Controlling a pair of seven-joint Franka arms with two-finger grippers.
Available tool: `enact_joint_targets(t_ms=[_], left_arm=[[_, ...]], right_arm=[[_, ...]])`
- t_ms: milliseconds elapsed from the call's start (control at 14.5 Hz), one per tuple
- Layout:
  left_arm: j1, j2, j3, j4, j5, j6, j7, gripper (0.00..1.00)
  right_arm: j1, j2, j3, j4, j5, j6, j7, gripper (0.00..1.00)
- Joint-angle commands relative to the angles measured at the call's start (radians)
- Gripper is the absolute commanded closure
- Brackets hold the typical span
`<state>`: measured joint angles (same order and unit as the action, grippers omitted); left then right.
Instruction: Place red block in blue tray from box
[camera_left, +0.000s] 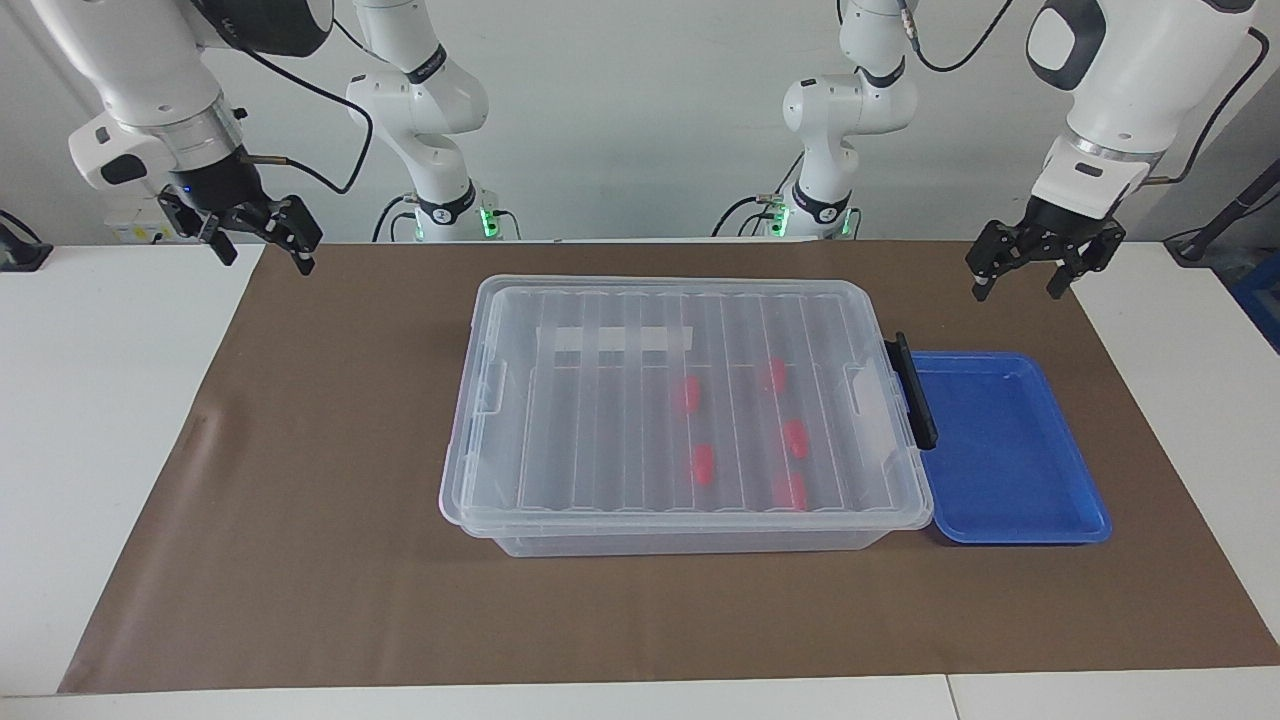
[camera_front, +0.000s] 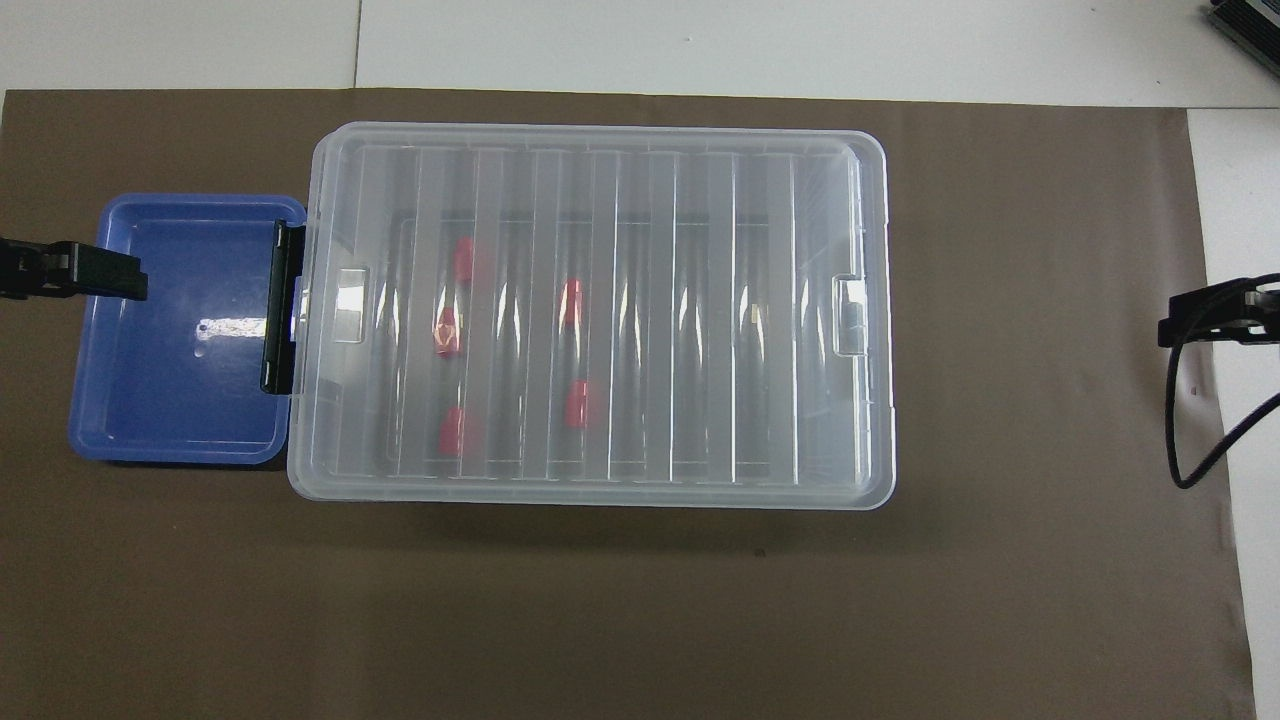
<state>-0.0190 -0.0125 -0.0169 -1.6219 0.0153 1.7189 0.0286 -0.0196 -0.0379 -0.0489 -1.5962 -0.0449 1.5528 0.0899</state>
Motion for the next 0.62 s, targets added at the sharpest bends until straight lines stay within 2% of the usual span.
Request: enact_joint_targets(t_ms=[0, 552], left_arm=[[0.001, -0.030, 0.005, -0.035, -0.014, 0.004, 0.008, 0.00], [0.001, -0.030, 0.005, -0.035, -0.014, 0.004, 0.008, 0.00]], right_arm=[[-0.005, -0.019, 0.007, -0.037, 0.008, 0.048, -0.001, 0.00], [-0.005, -0.022, 0.009, -0.048, 0.008, 0.021, -0.004, 0.00]])
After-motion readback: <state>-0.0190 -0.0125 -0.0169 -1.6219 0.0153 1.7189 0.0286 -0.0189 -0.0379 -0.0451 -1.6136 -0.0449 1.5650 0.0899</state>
